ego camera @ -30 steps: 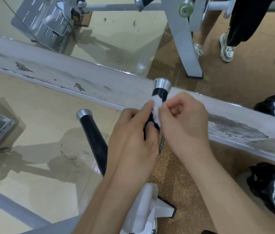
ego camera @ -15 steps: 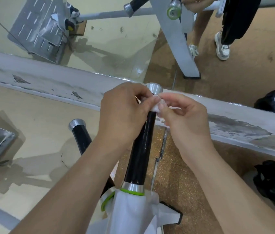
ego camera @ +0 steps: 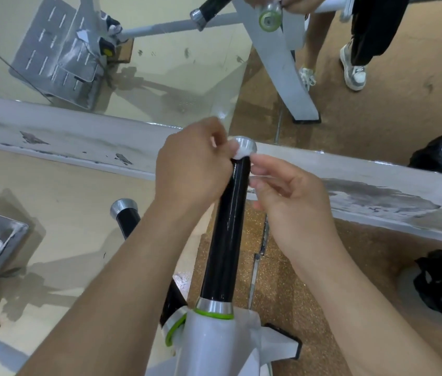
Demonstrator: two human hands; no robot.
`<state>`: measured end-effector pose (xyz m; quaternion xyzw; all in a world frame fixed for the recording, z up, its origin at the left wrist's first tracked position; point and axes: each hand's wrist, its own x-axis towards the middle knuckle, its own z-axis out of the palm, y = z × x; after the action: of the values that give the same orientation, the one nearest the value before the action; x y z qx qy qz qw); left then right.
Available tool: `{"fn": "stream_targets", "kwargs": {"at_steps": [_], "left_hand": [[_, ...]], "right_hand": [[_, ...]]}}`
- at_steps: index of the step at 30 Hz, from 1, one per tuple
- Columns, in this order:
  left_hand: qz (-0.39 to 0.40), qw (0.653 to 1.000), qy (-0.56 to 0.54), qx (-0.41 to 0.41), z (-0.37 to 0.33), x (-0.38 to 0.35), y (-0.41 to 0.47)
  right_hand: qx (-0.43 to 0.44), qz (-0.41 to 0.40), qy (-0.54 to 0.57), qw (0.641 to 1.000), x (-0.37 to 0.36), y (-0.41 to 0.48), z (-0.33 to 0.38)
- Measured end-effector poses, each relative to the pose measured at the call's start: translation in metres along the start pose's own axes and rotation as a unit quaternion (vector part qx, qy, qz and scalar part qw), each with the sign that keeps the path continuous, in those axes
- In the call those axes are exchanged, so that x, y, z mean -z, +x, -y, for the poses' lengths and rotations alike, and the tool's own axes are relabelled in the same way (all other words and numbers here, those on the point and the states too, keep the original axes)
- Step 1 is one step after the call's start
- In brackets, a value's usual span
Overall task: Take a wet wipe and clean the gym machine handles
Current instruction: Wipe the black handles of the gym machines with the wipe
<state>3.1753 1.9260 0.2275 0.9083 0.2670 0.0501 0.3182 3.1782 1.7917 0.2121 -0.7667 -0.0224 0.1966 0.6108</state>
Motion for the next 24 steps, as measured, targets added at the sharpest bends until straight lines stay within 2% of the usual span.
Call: {"fn": "stream_targets", "kwargs": {"at_steps": [2, 3, 5, 8, 10, 13, 15, 18, 21, 24], "left_hand": [[0.045, 0.984, -0.140, 0.105, 0.012, -0.004, 0.003], [0.049, 0.976, -0.175, 0.120, 0.016, -0.006, -0.001], [0.031, 0.980, -0.183, 0.071, 0.017, -0.009, -0.013], [-0.011, 0.996, -0.072, -0.048, 0.010, -0.007, -0.021], [-0.039, 0.995, -0.032, -0.082, 0.003, -0.008, -0.012], [-0.050, 0.991, -0.114, -0.040, 0.002, -0.014, 0.001], [-0.005, 0.983, -0.183, -0.007, 0.012, -0.011, -0.007], [0.088, 0.969, -0.231, 0.008, 0.027, 0.001, -0.033], [0.058, 0.955, -0.288, 0.042, 0.027, -0.002, -0.029], [0.041, 0.926, -0.364, 0.092, 0.025, -0.012, -0.016]], "right_hand": [[-0.008, 0.008, -0.003, 1.000, 0.002, -0.007, 0.000], [-0.012, 0.014, -0.001, 1.000, 0.001, -0.009, 0.000], [-0.021, 0.017, 0.009, 1.000, 0.001, -0.012, -0.002], [-0.019, 0.017, 0.005, 1.000, 0.001, -0.015, -0.006], [-0.008, 0.015, -0.004, 1.000, 0.000, -0.015, -0.008], [-0.005, 0.006, -0.003, 1.000, -0.004, -0.016, -0.008], [-0.016, 0.008, 0.017, 1.000, -0.003, -0.016, -0.008], [-0.045, 0.024, 0.046, 0.998, 0.003, -0.016, -0.003], [-0.046, 0.020, 0.043, 0.998, 0.004, -0.013, -0.004], [-0.051, 0.017, 0.041, 0.998, 0.003, -0.010, -0.003]]}}
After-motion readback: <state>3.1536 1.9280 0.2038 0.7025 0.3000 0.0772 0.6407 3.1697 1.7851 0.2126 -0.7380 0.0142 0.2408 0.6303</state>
